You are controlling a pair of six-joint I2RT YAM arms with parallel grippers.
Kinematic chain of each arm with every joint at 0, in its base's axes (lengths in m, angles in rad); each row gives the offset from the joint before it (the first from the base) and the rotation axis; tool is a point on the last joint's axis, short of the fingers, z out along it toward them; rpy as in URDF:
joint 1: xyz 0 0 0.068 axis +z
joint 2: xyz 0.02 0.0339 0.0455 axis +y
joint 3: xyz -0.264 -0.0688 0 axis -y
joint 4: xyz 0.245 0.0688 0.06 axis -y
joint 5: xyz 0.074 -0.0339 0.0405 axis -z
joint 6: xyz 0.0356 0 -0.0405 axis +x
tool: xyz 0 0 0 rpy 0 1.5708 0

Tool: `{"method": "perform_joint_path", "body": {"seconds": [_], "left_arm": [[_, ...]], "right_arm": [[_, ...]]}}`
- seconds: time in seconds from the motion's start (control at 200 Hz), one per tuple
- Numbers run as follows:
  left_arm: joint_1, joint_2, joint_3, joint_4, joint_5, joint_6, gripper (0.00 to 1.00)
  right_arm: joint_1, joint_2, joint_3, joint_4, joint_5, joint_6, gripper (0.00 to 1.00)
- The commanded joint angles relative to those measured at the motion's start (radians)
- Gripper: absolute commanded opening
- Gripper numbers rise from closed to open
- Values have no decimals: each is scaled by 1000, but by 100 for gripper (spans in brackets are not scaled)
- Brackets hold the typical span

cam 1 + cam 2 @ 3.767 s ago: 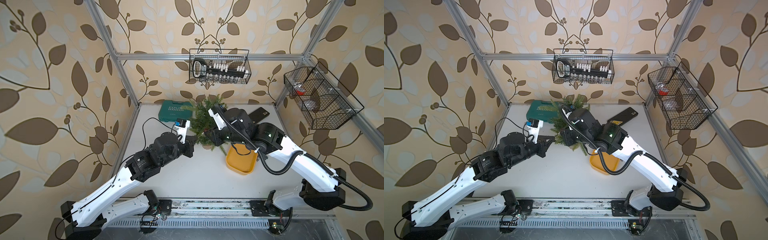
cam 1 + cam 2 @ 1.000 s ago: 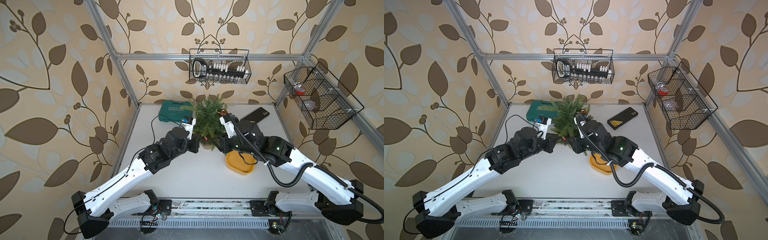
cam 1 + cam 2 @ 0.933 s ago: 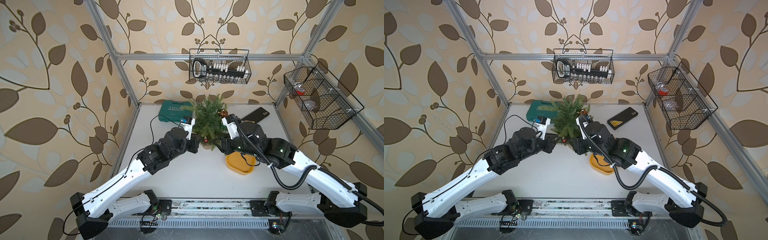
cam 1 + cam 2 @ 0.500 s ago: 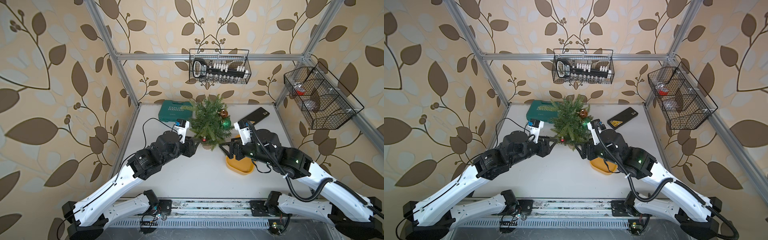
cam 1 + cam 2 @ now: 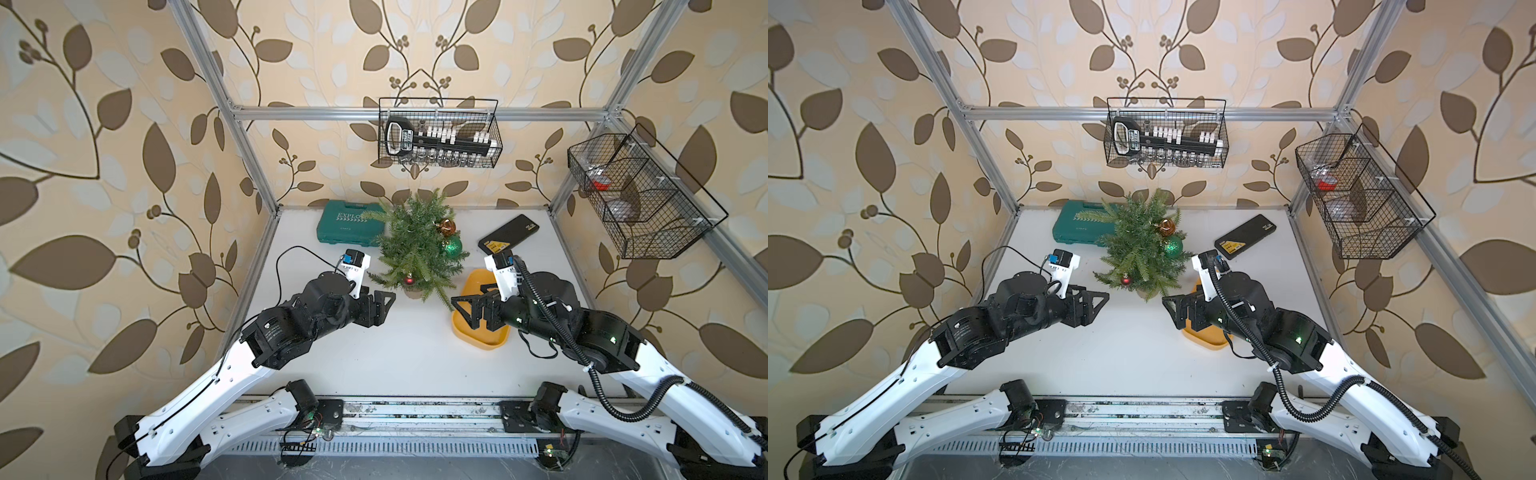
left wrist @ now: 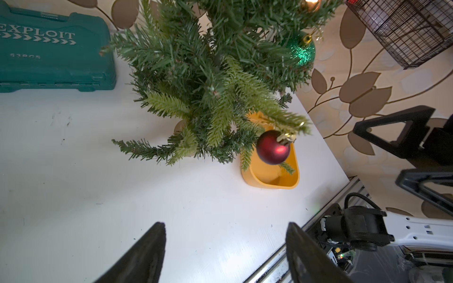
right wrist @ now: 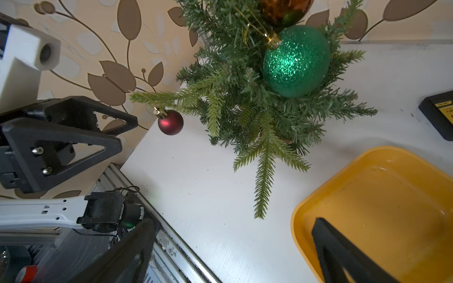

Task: Decorate the small christmas tree with ornaments
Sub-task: Reset both arms

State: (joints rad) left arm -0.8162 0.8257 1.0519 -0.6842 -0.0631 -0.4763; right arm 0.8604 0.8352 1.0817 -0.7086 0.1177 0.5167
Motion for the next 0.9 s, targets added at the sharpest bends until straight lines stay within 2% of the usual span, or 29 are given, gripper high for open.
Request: {"method": "perform_joint_path", "body": {"seconds": [0.0, 0.19, 0.365, 0.43, 0.57, 0.78, 0.895], "left_arm": [[12, -29, -22, -29, -27, -24, 98], [12, -56, -108, -53, -127, -86, 99], [45, -51, -204, -30, -219, -126, 99], [94, -42, -228, -9, -203, -127, 99], [221, 1, -259, 39, -176, -125, 99], [298, 146, -201, 57, -368, -77, 99], [346, 173, -203, 175, -426, 18, 99]], "right_arm": [[-6, -32, -43, -27, 22, 16, 100], [-21, -94, -122, -48, 119, 47, 100], [-97, -110, -213, -16, 191, 55, 100], [-165, -102, -247, 12, 167, 45, 100], [-419, -77, -325, 119, 89, 22, 100], [-775, 56, -394, 285, 127, 22, 100], [-865, 119, -412, 374, 202, 49, 100]]}}
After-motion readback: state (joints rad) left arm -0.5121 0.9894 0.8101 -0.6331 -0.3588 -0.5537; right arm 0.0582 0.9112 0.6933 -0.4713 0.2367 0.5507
